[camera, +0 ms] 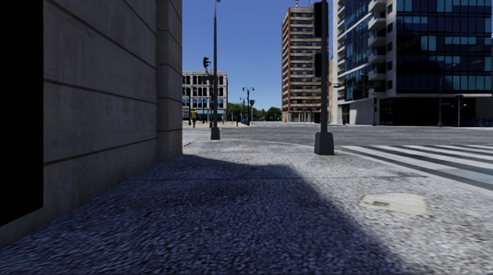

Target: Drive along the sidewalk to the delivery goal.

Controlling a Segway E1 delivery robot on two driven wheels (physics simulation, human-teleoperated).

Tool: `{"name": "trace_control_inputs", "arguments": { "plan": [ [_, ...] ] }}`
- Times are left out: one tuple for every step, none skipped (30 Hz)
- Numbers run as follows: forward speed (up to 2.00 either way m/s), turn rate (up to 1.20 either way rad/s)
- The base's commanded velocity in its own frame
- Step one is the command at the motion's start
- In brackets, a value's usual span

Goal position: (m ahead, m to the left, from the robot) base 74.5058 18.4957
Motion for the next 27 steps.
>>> {"name": "trace_control_inputs", "arguments": {
  "plan": [
    [2.00,0.00],
    [2.00,0.00],
    [2.00,0.00],
    [2.00,0.00],
    [2.00,0.00],
    [2.00,0.00],
    [2.00,0.00],
    [2.00,0.00],
    [2.00,0.00],
    [2.00,0.00],
    [2.00,0.00],
    [2.00,0.00],
    [2.00,0.00],
    [2.00,0.00],
    [2.00,0.00],
    [2.00,0.00],
    [2.00,0.00],
    [2.00,0.00],
    [2.00,0.00],
    [2.00,0.00],
    [2.00,0.00],
    [2.00,0.00],
    [2.00,0.00],
    [2.00,0.00],
    [2.00,0.00],
    [2.00,0.00],
    [2.00,0.00]
  ]
}}
